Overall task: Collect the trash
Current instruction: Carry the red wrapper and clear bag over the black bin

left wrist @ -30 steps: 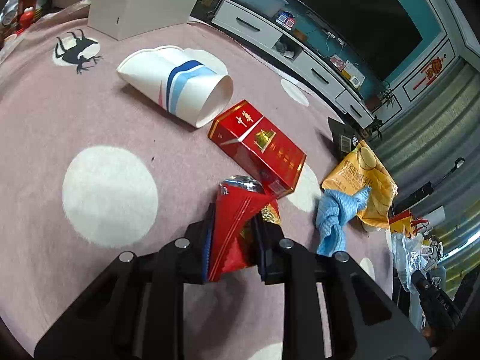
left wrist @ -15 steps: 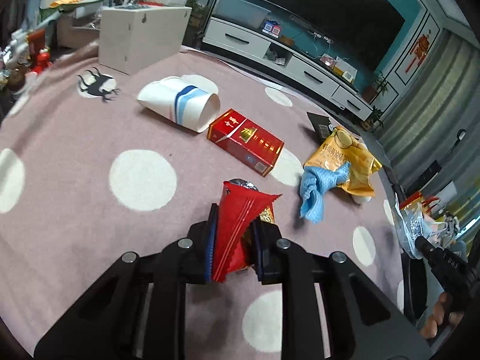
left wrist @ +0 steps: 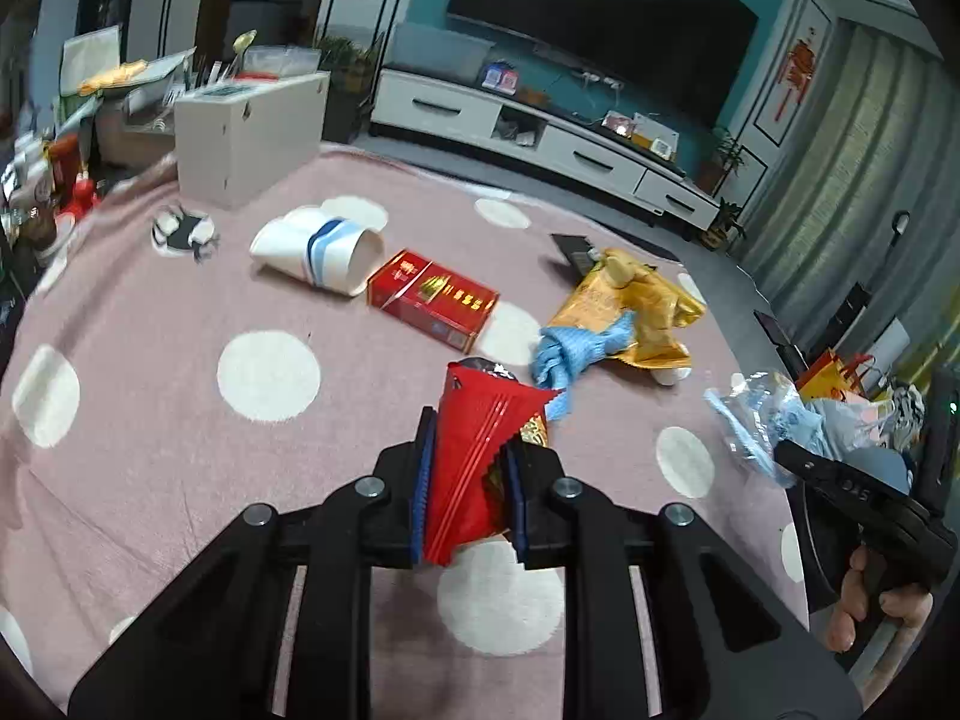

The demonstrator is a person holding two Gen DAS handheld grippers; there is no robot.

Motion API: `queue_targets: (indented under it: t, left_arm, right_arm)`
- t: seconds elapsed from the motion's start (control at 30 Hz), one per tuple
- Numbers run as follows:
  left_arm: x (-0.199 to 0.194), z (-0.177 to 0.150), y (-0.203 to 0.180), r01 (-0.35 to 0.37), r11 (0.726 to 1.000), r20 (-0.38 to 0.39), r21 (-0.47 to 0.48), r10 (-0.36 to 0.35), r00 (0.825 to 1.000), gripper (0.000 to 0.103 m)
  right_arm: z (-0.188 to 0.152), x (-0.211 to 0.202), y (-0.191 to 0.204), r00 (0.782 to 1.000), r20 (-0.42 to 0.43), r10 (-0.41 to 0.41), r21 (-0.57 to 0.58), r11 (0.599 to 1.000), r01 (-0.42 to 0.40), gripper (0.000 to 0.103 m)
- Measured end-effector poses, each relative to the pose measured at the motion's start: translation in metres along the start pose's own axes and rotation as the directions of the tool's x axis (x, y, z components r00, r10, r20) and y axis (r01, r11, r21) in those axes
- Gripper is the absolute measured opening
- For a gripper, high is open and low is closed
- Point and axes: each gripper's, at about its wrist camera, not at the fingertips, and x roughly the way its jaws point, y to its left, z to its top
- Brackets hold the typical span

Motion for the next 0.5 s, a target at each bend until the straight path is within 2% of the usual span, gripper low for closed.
queue_targets:
  t: [0.23,0.5]
  left_arm:
    - [-0.011,-0.004,-0.019,0.077,0.996,-0.012,0.032,-0.077,0.997,0.022]
    - [-0.013,-0.010,-0.036,0.116,0.991,-0.025,0.064,-0.114,0.993,0.022]
  right_arm:
    - [-0.003,0.004,0.009,1.000,-0.009,-0.014,-0.032,0.999,0.014,0.006]
    - [-0.002,0.001,0.009,1.000,-0.004,-0.002,-0.028,1.000,0.002,0.006]
